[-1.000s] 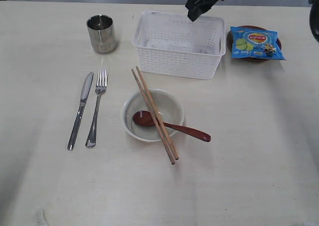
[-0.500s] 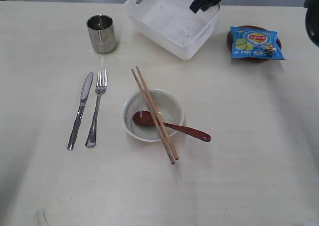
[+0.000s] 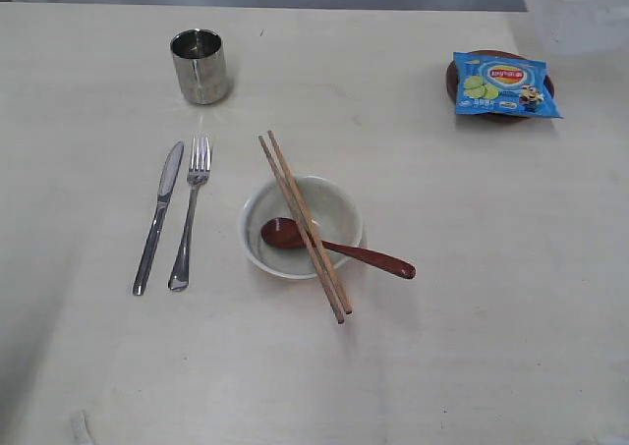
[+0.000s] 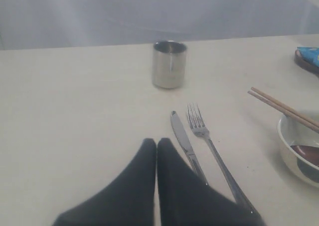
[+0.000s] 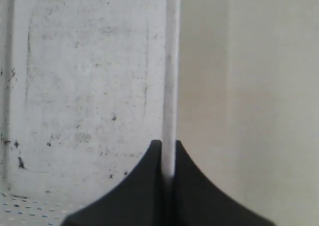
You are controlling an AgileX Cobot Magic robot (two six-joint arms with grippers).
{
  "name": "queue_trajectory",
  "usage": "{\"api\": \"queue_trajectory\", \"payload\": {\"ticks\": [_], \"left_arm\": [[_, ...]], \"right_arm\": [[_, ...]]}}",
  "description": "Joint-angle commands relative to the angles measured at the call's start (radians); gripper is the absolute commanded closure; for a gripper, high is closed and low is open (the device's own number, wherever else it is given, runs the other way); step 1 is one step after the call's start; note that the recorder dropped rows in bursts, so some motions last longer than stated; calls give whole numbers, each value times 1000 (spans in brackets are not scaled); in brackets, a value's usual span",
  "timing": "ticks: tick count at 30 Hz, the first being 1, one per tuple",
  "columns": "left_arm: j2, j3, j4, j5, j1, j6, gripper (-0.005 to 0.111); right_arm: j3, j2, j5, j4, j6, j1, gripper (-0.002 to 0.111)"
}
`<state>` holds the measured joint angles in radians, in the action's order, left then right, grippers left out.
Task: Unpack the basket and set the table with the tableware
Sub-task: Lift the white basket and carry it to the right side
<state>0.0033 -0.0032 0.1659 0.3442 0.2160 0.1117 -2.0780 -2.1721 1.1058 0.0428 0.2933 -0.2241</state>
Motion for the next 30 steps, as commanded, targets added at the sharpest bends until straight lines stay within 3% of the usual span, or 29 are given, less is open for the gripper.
{"api": "queue_trajectory", "payload": {"ticks": [1,8,13,21,30], "left_arm": [[-3,3,-3,-2,6,0,107],[-3,3,-3,-2,6,0,107],[-3,3,-3,-2,6,0,107],[-3,3,-3,-2,6,0,107],[-3,3,-3,-2,6,0,107]], "right_arm": [[138,14,-25,1,-13,-116,109],[368,14,-214,2,-18,-202,109],[462,-21,-305,79,81,-178,109],[474,-81,-306,116,177,43,109],[474,-81,-281,116,-141,217,109]]}}
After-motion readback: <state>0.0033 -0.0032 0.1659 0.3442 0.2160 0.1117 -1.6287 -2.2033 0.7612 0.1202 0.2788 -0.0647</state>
